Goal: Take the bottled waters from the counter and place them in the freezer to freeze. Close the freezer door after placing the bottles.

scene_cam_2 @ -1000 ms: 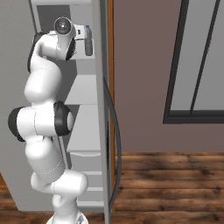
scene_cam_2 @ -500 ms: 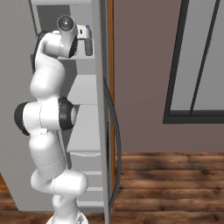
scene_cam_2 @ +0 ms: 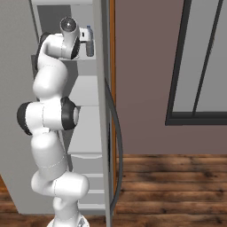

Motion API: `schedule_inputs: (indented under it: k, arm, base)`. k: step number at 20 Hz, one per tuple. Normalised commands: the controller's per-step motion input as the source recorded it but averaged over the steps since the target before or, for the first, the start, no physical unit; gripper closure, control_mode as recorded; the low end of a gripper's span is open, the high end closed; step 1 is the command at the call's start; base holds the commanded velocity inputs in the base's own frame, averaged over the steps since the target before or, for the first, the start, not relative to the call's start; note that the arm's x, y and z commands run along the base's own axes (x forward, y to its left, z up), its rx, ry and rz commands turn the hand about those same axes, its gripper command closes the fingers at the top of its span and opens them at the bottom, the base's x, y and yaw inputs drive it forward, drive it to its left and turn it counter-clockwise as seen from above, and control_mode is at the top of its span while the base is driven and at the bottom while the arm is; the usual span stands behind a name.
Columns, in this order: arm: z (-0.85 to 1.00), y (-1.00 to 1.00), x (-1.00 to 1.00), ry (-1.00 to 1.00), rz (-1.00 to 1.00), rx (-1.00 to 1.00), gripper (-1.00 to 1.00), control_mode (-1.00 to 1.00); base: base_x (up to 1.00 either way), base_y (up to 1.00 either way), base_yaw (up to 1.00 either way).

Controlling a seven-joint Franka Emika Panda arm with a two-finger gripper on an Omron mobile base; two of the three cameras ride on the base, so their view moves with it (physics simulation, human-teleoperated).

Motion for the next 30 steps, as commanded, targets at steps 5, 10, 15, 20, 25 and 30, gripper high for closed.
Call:
schedule_inputs:
  k: [5,10,15,20,25,30]
  arm:
    - [-0.01,0.07,0.12,0.00,0.00,0.00,1.00,-1.00]
    - [0.00,0.06,0.17,0.00,0.00,0.00,1.00,-1.00]
    - [0.00,0.00,0.16,0.00,0.00,0.00,1.00,-1.00]
    - [0.00,0.00,0.31,0.00,0.00,0.00,1.00,-1.00]
    - [-0.15,0.00,0.22,0.00,0.00,0.00,1.00,-1.00]
    - [-0.26,0.00,0.11,0.01,0.00,0.00,1.00,-1.00]
  base:
    - [0.00,0.00,0.00]
    - [0.00,0.00,0.00]
    - [0.00,0.00,0.00]
    - [0.00,0.00,0.00]
    - [0.00,0.00,0.00]
    - [0.00,0.00,0.00]
